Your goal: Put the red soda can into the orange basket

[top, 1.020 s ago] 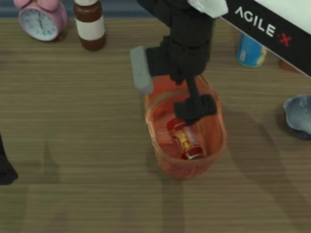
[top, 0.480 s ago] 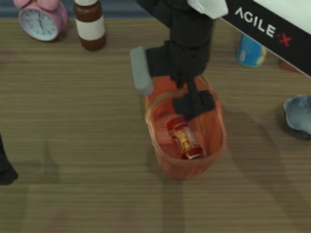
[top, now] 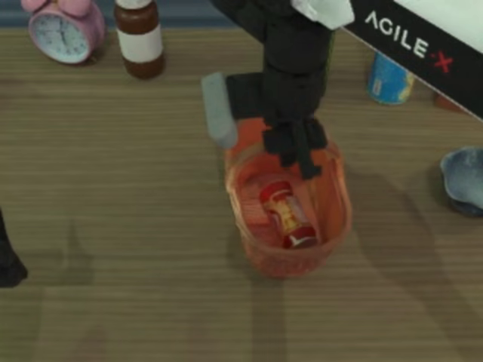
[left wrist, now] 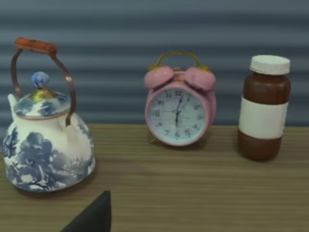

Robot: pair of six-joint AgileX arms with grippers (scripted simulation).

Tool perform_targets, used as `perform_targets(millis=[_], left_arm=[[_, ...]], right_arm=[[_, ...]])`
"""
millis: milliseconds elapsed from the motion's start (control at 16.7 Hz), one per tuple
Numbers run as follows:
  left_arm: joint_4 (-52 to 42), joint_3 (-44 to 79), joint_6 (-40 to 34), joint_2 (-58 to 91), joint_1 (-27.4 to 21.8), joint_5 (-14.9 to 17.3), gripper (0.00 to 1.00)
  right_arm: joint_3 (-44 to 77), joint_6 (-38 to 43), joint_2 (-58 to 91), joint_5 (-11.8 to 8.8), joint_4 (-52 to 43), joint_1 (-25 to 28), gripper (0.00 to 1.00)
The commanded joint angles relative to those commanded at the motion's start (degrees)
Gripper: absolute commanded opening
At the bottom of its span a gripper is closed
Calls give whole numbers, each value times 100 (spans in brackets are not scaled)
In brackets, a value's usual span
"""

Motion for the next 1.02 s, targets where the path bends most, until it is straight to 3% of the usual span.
perform_targets(millis=[1020], left_arm=[[0, 0, 0, 0, 0, 0, 100]], right_arm=[[0, 0, 0, 0, 0, 0, 0]])
